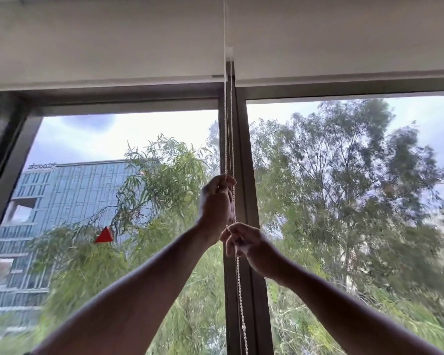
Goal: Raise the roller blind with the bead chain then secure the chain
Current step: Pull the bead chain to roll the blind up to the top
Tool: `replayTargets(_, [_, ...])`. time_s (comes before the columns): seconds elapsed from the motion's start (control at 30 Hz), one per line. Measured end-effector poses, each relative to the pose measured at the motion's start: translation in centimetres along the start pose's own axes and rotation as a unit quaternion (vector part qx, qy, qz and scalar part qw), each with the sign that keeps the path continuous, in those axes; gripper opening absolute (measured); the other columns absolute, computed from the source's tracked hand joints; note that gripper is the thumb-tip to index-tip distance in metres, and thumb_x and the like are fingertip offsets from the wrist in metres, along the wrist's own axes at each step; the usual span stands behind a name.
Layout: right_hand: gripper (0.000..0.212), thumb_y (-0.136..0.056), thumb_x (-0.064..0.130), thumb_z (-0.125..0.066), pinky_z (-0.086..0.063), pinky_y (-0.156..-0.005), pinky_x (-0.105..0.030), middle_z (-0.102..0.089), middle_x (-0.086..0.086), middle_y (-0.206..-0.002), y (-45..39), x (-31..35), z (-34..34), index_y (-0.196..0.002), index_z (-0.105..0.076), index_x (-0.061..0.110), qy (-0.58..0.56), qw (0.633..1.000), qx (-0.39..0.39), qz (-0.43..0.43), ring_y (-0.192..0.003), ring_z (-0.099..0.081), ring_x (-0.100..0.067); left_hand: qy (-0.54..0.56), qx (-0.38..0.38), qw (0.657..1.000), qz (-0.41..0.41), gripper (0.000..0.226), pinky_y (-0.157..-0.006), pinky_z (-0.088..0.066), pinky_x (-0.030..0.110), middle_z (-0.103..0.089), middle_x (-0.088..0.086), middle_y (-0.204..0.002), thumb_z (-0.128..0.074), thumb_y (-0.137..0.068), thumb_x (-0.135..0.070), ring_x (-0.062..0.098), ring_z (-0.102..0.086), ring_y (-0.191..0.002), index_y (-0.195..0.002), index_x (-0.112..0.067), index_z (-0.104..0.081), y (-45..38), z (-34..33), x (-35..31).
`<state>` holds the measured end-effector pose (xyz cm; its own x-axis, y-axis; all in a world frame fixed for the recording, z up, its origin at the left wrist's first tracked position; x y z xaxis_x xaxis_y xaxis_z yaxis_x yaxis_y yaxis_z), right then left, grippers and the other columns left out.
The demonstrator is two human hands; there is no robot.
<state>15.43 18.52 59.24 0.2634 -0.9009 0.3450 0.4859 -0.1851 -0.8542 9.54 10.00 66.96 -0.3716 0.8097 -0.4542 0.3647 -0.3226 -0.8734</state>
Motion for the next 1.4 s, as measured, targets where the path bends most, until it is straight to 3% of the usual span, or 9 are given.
replayTargets(0.1, [0.037,-0.104,-0.002,-0.043,-0.047,-0.069,-0.025,-0.073,0.022,-0.074,-0.3,0.1,1.5,-0.096,-0.068,0.024,-0.101,0.992,-0.021,-0.077,-0.068,-0.065,0.005,-0.022,-0.013,1.000,0.000,0.030,-0.041,-0.025,0.015,-0.036,-0.007,-0.048,-0.042,-0.103,-0.012,0.008,-0.028,-0.037,-0.082,-0.021,-0.062,0.6,0.0,0.6])
replayTargets(0.23, [0.029,-0.108,0.011,-0.038,-0.046,-0.050,-0.022,-0.064,-0.001,-0.077,-2.8,2.5,2.8,-0.105,-0.066,0.014,-0.244,0.962,-0.079,-0.091,-0.059,-0.059,-0.011,0.000,0.016,1.000,0.018,0.029,-0.036,-0.035,0.015,-0.053,-0.005,-0.055,-0.038,-0.105,-0.010,0.008,-0.044,-0.040,-0.090,-0.018,-0.061,2.6,-1.3,1.4])
replayTargets(0.3, [0.032,-0.108,0.012,-0.040,-0.041,-0.051,-0.024,-0.063,-0.006,-0.081,-4.2,3.5,3.2,-0.097,-0.070,0.015,-0.276,0.951,-0.103,-0.094,-0.063,-0.055,-0.015,0.007,0.026,1.000,0.010,0.034,-0.037,-0.029,0.014,-0.050,-0.001,-0.056,-0.036,-0.105,-0.010,0.009,-0.039,-0.039,-0.083,-0.021,-0.060,3.2,-1.5,1.5])
replayTargets(0.43, [0.031,-0.110,0.023,-0.039,-0.055,-0.056,-0.027,-0.076,-0.006,-0.081,-5.6,5.5,4.4,-0.103,-0.069,0.017,-0.353,0.925,-0.119,-0.079,-0.068,-0.069,-0.018,-0.013,0.033,0.999,-0.011,0.040,-0.040,-0.024,0.017,-0.039,-0.007,-0.048,-0.034,-0.102,-0.008,0.008,-0.028,-0.036,-0.075,-0.027,-0.058,3.6,-0.8,1.4])
replayTargets(0.53, [0.023,-0.107,0.017,-0.047,-0.051,-0.051,-0.025,-0.076,0.000,-0.074,-6.3,6.9,4.2,-0.102,-0.070,0.018,-0.317,0.942,-0.096,-0.060,-0.062,-0.071,-0.013,-0.016,0.039,0.999,0.001,0.038,-0.043,-0.020,0.021,-0.034,-0.007,-0.048,-0.033,-0.102,-0.007,0.009,-0.025,-0.038,-0.077,-0.025,-0.054,4.0,-0.4,2.1])
replayTargets(0.63, [0.028,-0.104,0.005,-0.049,-0.042,-0.044,-0.022,-0.065,0.001,-0.067,-6.5,6.2,2.9,-0.098,-0.073,0.017,-0.258,0.959,-0.099,-0.069,-0.054,-0.058,-0.012,-0.044,0.031,0.999,0.008,0.037,-0.045,-0.023,0.024,-0.036,-0.010,-0.046,-0.037,-0.102,-0.014,0.009,-0.028,-0.038,-0.077,-0.029,-0.059,4.7,0.5,4.0])
replayTargets(1.07, [0.025,-0.109,0.011,-0.044,-0.047,-0.047,-0.020,-0.050,0.002,-0.065,1.9,-1.2,-4.0,-0.101,-0.068,0.016,-0.287,0.938,-0.110,-0.158,-0.049,-0.046,-0.008,-0.016,0.057,0.986,0.156,0.030,-0.036,-0.025,0.015,-0.039,-0.010,-0.046,-0.035,-0.108,-0.020,0.004,-0.028,-0.035,-0.083,-0.015,-0.051,16.1,4.4,14.6])
replayTargets(1.23, [0.025,-0.109,0.012,-0.041,-0.044,-0.045,-0.021,-0.045,0.000,-0.066,6.3,-3.3,-7.9,-0.100,-0.065,0.013,-0.319,0.923,-0.092,-0.192,-0.050,-0.041,-0.010,-0.001,0.072,0.979,0.190,0.033,-0.036,-0.025,0.017,-0.038,-0.010,-0.050,-0.037,-0.108,-0.027,0.005,-0.027,-0.037,-0.076,-0.022,-0.044,20.4,4.9,17.1])
replayTargets(1.4, [0.027,-0.110,0.014,-0.041,-0.044,-0.047,-0.021,-0.047,0.000,-0.066,11.0,-5.6,-10.2,-0.099,-0.066,0.013,-0.327,0.915,-0.109,-0.209,-0.050,-0.043,-0.009,-0.025,0.066,0.976,0.204,0.032,-0.042,-0.026,0.021,-0.038,-0.010,-0.046,-0.045,-0.092,-0.045,0.006,-0.030,-0.035,-0.062,-0.037,-0.057,24.1,6.4,19.8])
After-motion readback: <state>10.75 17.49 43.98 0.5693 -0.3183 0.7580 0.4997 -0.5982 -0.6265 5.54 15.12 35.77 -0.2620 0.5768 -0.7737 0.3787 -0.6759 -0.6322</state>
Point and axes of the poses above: each hand's wrist, its own y-axis away from the middle knuckle, its own z-axis out of the back of the hand, x = y × z, the point moved 8 cm from there along -y, towards the middle knuckle
